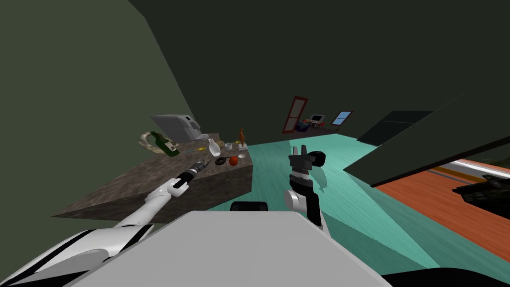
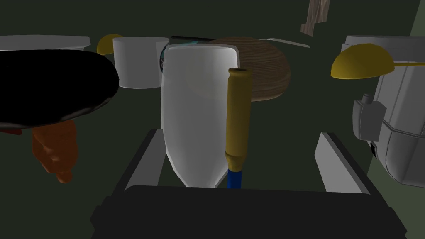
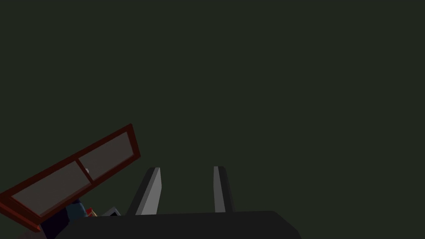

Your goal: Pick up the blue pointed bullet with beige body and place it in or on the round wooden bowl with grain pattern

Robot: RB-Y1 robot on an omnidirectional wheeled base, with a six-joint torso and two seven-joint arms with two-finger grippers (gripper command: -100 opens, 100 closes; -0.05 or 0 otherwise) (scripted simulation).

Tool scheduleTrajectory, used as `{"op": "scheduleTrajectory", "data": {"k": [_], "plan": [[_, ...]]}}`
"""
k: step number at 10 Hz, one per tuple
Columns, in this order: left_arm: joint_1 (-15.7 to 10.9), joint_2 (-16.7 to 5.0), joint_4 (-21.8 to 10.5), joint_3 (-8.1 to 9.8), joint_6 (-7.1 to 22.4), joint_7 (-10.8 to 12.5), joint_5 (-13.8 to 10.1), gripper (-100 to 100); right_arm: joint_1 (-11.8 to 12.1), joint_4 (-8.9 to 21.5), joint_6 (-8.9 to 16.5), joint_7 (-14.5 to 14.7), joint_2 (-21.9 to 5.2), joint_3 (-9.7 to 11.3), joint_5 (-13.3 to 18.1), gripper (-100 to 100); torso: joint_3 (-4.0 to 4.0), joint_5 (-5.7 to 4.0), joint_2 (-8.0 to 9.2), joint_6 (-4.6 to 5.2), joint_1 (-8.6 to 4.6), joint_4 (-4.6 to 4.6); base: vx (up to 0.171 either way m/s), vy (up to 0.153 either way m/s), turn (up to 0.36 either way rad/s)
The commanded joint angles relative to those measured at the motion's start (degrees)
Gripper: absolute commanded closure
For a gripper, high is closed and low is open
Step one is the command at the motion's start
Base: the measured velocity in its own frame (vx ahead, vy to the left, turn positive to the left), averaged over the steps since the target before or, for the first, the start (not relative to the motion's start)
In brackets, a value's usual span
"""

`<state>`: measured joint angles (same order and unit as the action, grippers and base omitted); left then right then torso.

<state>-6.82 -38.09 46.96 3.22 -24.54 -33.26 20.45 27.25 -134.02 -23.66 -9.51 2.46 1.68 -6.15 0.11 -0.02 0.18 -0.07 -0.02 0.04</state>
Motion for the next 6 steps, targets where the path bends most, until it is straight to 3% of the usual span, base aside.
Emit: {"op": "scheduleTrajectory", "data": {"k": [1, 3, 4, 6], "plan": [[-2.86, -0.59, -2.86, -0.01, -1.34, -0.84, -1.10, -100, 0.00, 0.00, 0.00, 0.00, 0.00, 0.00, 0.00, 0, 0.00, 0.00, 0.00, 0.00, 0.00, 0.00, -0.056, -0.025, -0.091], [-3.07, -0.59, -5.66, -0.01, -1.34, -0.84, -1.10, -100, -0.01, 0.00, 0.00, 0.00, 0.00, 0.00, 0.00, 0, 0.04, -0.01, 0.06, 0.03, -0.05, 0.02, -0.044, -0.018, -0.042], [-5.66, -1.23, -7.41, -0.03, -2.90, -1.68, -2.16, -100, 0.00, 0.00, 0.00, 0.00, 0.00, 0.00, 0.00, 0, 0.00, 0.00, -0.01, 0.00, 0.00, 0.00, -0.053, -0.023, -0.094], [-6.35, -1.23, -9.34, -0.03, -2.90, -1.68, -2.16, -100, 0.00, 0.00, 0.00, 0.00, 0.00, 0.00, 0.00, 0, 0.03, -0.01, 0.06, 0.03, -0.03, 0.02, -0.043, -0.014, -0.041]]}}
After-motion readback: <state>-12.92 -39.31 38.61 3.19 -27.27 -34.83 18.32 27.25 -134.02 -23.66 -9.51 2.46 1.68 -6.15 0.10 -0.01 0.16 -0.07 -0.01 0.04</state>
